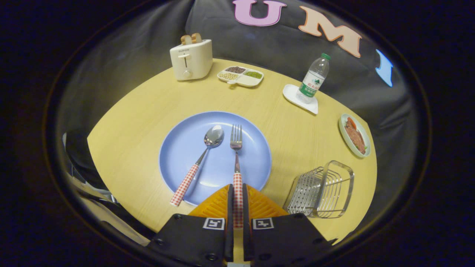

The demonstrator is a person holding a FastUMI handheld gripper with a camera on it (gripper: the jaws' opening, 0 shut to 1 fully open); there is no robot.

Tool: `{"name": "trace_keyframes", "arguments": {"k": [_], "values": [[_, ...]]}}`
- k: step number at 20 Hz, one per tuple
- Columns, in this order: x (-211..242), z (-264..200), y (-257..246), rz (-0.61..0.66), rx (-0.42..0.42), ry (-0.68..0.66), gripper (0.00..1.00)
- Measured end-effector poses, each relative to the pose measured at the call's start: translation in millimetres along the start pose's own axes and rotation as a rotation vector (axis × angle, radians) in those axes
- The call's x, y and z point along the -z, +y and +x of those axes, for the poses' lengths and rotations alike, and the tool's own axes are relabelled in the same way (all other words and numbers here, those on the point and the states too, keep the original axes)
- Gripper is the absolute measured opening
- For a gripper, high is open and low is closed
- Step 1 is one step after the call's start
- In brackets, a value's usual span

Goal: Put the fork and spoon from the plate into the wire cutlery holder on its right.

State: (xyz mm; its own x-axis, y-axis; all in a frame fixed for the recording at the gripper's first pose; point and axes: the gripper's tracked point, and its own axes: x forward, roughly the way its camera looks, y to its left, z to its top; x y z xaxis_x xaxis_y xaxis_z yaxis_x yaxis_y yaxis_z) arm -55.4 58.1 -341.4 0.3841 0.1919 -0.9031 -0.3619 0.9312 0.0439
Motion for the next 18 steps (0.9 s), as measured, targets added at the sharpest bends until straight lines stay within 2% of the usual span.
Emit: {"name": "trace_keyframes", "arguments": {"k": [11,18], "values": [[-19,-61,-36,-0.120,-0.022,0.028,0.13],[-14,-92,-73,-0.163,-0.034,0.084,0.13]]}}
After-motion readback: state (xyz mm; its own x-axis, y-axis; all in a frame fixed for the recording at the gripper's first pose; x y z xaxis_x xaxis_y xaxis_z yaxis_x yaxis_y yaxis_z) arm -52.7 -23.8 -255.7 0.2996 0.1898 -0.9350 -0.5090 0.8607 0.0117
